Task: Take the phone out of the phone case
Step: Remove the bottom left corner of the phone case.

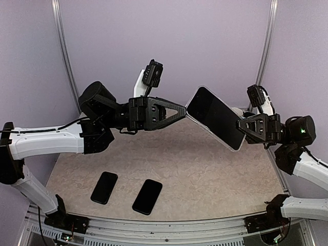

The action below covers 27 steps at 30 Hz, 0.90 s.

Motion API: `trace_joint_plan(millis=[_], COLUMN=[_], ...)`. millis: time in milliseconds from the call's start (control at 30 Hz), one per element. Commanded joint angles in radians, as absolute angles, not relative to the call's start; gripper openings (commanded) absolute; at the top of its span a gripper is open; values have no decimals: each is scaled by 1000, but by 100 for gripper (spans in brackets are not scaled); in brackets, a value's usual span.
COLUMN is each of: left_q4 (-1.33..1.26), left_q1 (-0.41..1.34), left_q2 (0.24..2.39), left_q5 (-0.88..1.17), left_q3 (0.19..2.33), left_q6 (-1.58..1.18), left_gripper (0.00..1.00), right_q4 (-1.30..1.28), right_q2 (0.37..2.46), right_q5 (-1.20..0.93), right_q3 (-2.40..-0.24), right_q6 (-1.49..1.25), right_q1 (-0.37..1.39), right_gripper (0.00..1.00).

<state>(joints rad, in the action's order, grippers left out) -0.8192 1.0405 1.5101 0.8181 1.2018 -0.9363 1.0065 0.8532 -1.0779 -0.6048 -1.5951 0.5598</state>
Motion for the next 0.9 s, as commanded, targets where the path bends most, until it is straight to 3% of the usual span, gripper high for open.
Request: trace_joint_plan(millis=[0, 867], left_q4=[-864, -847], left_q1=[1041, 911], left_q2=[1537, 1499], left_q5=[828, 628], left_q3=[1216, 986], left_q6=[-909, -986], left_gripper=[2, 0], right_q4=[1092, 1171], right_q2=[865, 948], right_q5=[-1114, -1097], right_q3=[-644, -687], right_q6=[-1681, -1751], right_q1=[574, 609], right_gripper=[0, 0])
